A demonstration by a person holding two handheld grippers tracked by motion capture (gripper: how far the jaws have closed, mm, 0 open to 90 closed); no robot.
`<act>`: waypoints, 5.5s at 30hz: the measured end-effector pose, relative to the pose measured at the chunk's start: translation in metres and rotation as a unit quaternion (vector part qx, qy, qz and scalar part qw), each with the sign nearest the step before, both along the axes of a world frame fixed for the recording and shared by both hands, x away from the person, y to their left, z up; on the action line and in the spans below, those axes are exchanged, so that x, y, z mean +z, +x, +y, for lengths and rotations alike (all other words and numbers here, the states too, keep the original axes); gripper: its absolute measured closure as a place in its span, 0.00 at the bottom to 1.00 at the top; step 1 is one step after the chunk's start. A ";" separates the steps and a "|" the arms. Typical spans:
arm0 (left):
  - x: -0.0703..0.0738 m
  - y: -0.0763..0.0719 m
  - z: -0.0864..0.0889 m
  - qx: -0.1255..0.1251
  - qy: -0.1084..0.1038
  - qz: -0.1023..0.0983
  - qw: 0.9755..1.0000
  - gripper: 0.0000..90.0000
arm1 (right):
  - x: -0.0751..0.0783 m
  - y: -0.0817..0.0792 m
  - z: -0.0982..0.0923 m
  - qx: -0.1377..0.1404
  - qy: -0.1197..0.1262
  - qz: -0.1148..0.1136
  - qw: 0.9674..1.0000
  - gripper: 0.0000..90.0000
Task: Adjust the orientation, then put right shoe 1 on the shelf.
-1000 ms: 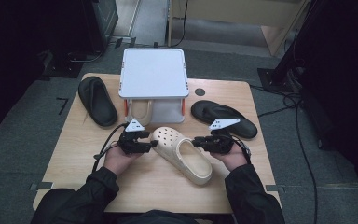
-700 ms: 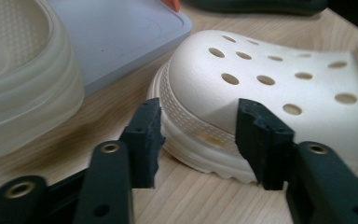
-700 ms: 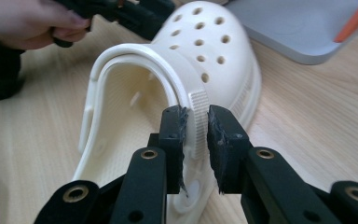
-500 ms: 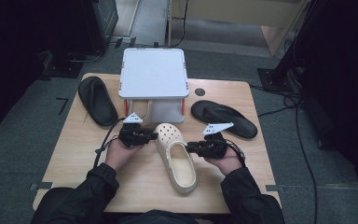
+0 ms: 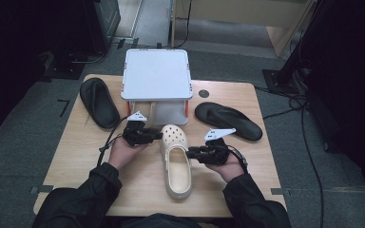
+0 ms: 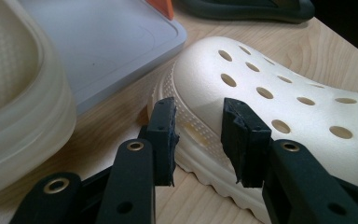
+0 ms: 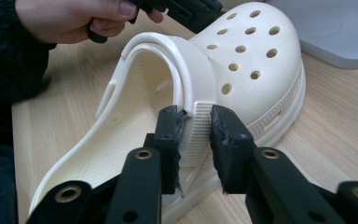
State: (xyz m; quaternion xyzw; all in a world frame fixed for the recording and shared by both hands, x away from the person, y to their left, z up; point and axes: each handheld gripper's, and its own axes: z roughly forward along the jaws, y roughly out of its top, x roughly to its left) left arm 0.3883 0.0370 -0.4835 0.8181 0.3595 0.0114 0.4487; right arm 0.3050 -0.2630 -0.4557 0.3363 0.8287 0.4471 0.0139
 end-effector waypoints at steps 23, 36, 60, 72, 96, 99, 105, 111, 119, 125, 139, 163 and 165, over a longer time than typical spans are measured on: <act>0.060 -0.008 0.023 -0.018 -0.019 -0.049 0.998 0.64 | -0.005 0.006 0.041 -0.030 -0.031 -0.083 0.996 0.61; 0.086 -0.003 0.034 -0.020 -0.017 -0.067 0.997 0.61 | 0.001 0.006 0.044 -0.064 -0.064 -0.098 0.991 0.78; 0.123 0.027 0.049 -0.004 -0.035 -0.075 0.997 0.63 | 0.041 0.038 0.043 -0.099 -0.080 -0.128 0.984 0.85; 0.122 0.058 0.064 0.018 -0.024 -0.074 0.997 0.68 | 0.036 0.079 0.056 -0.117 -0.105 -0.131 0.979 0.85; 0.114 0.065 0.068 0.033 -0.018 -0.082 0.996 0.72 | 0.011 0.091 0.071 -0.126 -0.097 -0.117 0.980 0.66; 0.115 0.065 0.068 0.034 -0.017 -0.083 0.996 0.73 | 0.019 0.084 0.067 -0.119 -0.075 -0.114 0.984 0.62; 0.114 0.065 0.068 0.035 -0.018 -0.083 0.996 0.73 | 0.030 0.070 0.061 -0.105 -0.057 -0.109 0.987 0.61; 0.114 0.065 0.068 0.037 -0.018 -0.082 0.996 0.74 | 0.028 0.054 0.056 -0.089 -0.049 -0.090 0.991 0.70; 0.113 0.065 0.067 0.039 -0.018 -0.085 0.996 0.77 | 0.014 0.032 0.052 -0.065 -0.033 -0.077 0.994 0.80; 0.110 0.064 0.069 0.047 -0.030 -0.091 0.994 0.81 | 0.007 0.015 0.052 -0.047 -0.043 -0.068 0.996 0.88; 0.110 0.062 0.068 0.045 -0.025 -0.095 0.994 0.85 | -0.011 -0.021 0.059 -0.004 -0.053 -0.033 0.998 0.93; 0.108 0.060 0.068 0.049 -0.032 -0.095 0.994 0.90 | -0.034 -0.015 0.070 -0.001 -0.099 -0.026 0.995 0.92; 0.108 0.060 0.068 0.050 -0.031 -0.095 0.994 0.90 | -0.032 -0.011 0.067 -0.006 -0.090 -0.028 0.996 0.93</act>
